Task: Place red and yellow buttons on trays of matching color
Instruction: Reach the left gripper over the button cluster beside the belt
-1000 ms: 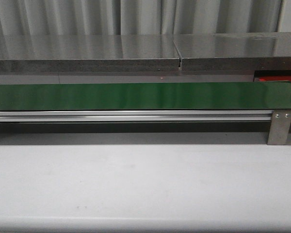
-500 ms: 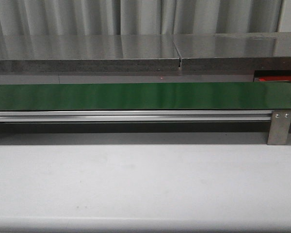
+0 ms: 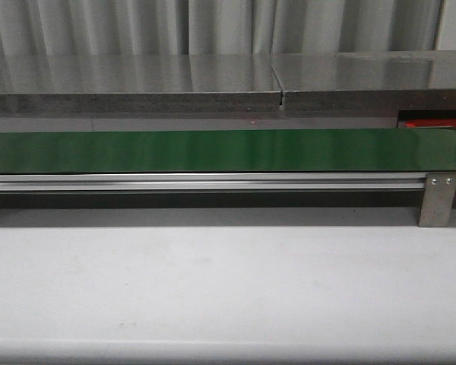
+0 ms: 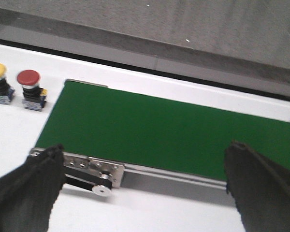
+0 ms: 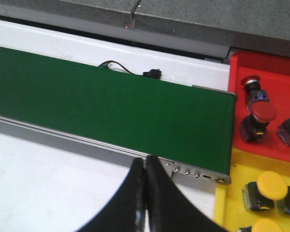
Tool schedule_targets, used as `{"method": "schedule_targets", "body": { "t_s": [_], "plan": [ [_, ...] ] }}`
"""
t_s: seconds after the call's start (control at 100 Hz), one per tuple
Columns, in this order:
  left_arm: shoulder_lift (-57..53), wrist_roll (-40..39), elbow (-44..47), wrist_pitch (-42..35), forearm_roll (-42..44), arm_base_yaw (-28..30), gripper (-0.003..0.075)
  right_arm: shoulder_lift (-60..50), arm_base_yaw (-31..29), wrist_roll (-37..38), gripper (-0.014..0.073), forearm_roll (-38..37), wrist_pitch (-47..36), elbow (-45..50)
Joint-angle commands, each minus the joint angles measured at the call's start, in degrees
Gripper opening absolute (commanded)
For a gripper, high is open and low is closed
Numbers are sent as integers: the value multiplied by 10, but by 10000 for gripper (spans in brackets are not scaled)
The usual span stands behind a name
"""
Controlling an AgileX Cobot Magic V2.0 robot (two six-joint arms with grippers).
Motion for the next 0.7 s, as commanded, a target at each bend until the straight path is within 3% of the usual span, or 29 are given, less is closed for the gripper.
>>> {"method": "schedule_targets", "body": {
  "t_s": [0.0, 0.23, 0.69],
  "plan": [
    [62, -11, -83, -1, -14, 49, 618, -4, 0, -5, -118, 7, -29, -14],
    [271, -11, -283, 105, -31, 136, 618, -4, 0, -5, -118, 7, -29, -14],
    [664, -26, -650, 243, -30, 147, 618, -4, 0, -5, -118, 7, -29, -14]
  ]
}}
